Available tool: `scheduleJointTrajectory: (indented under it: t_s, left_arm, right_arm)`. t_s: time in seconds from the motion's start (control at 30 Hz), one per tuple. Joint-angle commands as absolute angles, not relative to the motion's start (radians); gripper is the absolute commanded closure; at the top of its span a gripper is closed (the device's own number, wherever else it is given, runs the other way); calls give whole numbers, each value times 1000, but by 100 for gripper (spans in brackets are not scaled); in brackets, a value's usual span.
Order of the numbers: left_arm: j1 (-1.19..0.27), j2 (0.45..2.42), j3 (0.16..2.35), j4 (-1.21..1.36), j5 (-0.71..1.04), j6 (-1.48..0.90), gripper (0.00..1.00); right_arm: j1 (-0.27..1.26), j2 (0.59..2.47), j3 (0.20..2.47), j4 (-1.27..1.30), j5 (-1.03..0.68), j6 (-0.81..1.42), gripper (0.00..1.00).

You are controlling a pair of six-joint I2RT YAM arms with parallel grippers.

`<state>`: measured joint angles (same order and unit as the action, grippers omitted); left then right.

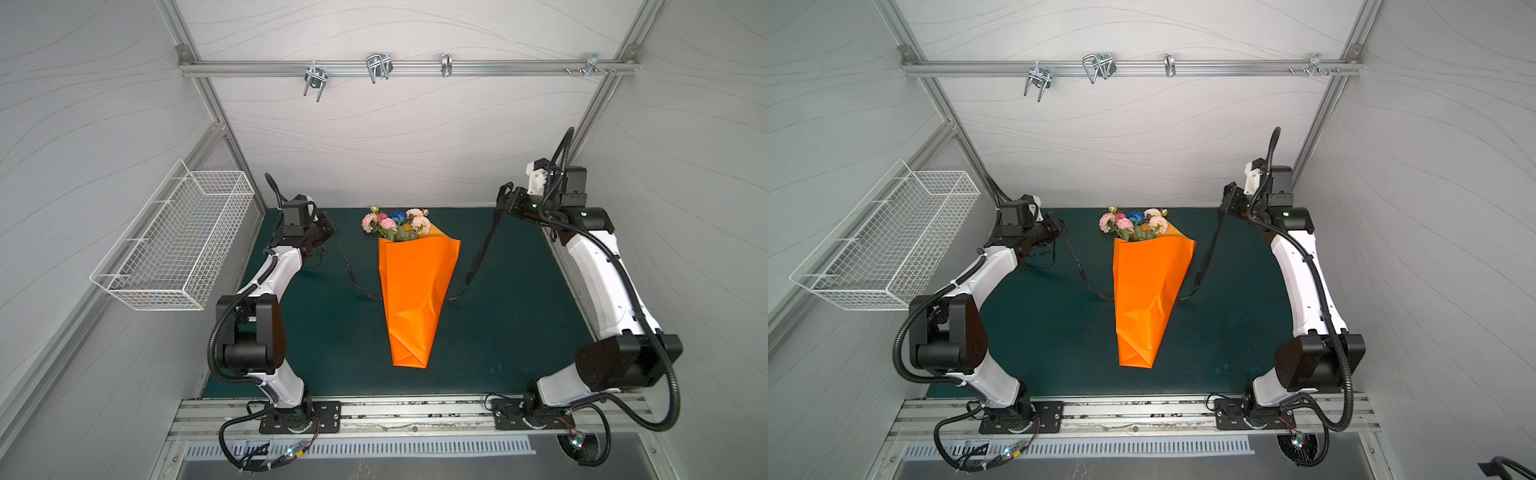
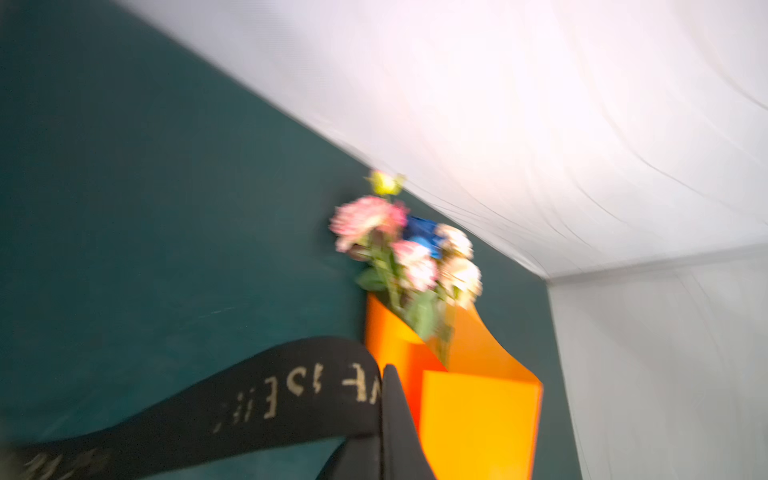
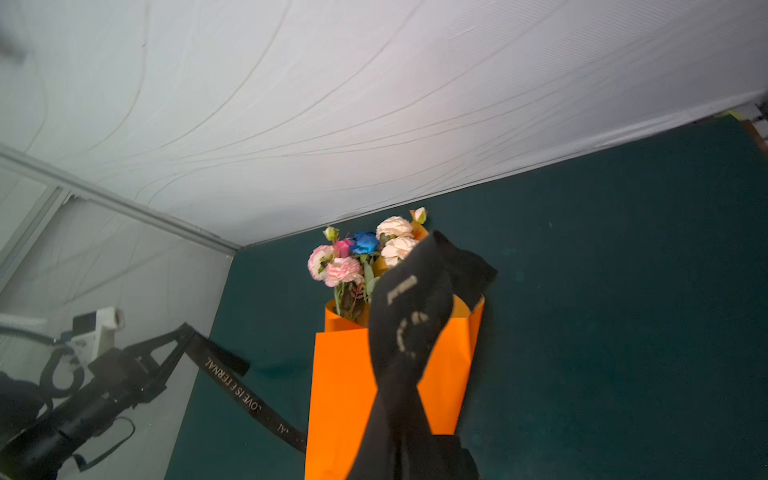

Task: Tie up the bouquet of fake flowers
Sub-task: 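Cross the ribbon ends over the cone, right gripper reaching past the left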

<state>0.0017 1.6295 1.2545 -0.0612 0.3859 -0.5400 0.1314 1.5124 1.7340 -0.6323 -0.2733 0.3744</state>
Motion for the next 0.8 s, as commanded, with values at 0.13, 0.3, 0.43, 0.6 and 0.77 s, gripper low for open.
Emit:
scheduleJointTrajectory:
  t_s: [0.13, 0.3, 0.43, 0.6, 0.77]
  left_arm:
    - [-89, 1575, 1231, 17, 449, -460, 100]
    - [-102, 1582, 1203, 77, 486, -509, 100]
    - [-117, 1558, 1172, 117, 486, -515, 100]
    - [-127, 1541, 1160, 132, 479, -531, 100]
    - [-129, 1521, 1124, 177, 439, -588, 100]
  right_arm:
    - [298, 1626, 1962, -775, -296, 295, 100]
    - [426, 1751, 2029, -809, -321, 249, 100]
    - [533, 1861, 2029, -778, -344, 215, 100]
    - [630, 2001, 2041, -738, -371, 194, 100]
    - [700, 2096, 2023, -672, -400, 191, 100]
